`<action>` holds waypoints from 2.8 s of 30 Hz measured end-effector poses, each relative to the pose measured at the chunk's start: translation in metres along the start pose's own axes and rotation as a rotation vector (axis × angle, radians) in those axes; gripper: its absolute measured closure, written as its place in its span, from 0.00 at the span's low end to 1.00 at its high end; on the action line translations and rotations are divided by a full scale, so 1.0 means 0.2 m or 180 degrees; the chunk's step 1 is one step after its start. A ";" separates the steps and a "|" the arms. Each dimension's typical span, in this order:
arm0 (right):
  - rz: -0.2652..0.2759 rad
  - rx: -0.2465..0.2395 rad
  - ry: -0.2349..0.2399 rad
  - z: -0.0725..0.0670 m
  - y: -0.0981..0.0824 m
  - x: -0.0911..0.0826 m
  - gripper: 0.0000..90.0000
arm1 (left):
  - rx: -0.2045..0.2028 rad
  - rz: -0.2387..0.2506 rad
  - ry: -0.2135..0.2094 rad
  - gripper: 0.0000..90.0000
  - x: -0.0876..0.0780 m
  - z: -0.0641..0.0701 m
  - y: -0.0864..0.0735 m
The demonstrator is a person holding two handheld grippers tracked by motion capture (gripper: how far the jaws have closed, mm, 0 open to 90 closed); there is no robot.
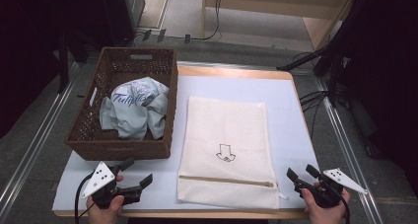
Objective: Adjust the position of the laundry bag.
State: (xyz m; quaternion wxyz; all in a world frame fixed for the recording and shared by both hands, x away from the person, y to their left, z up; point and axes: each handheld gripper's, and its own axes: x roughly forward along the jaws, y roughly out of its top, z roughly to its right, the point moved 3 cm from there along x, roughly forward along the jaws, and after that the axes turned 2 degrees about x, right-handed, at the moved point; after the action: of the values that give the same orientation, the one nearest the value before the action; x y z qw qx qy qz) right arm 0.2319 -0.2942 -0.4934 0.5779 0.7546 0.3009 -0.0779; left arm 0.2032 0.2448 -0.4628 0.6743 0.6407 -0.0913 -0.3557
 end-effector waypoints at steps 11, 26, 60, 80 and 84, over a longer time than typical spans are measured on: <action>-0.0217 0.0024 -0.0034 -0.07 0.00 0.09 0.44 | 0.0085 -0.0300 -0.0207 0.27 0.13 0.18 -0.02; -0.0519 -0.0068 -0.0029 -0.19 -0.01 0.23 0.57 | 0.0062 -0.0896 -0.0404 0.43 0.27 0.35 -0.13; -0.0699 -0.0386 0.0106 -0.32 0.07 0.36 0.99 | 0.0259 -0.1031 0.0029 0.98 0.33 0.35 -0.08; -0.0602 -0.0298 0.0149 -0.34 0.15 0.58 0.99 | 0.0184 -0.1027 0.0167 0.96 0.41 0.22 -0.04; -0.0587 -0.0342 0.0190 -0.34 0.14 0.59 0.91 | 0.0132 -0.1007 0.0123 0.91 0.40 0.22 -0.04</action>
State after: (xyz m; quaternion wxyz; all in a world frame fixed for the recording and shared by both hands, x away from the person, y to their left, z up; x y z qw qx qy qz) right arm 0.3262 -0.1941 -0.5036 0.5987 0.6936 0.3899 -0.0920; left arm 0.2328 0.1625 -0.4902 0.5980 0.6676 0.0165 -0.4431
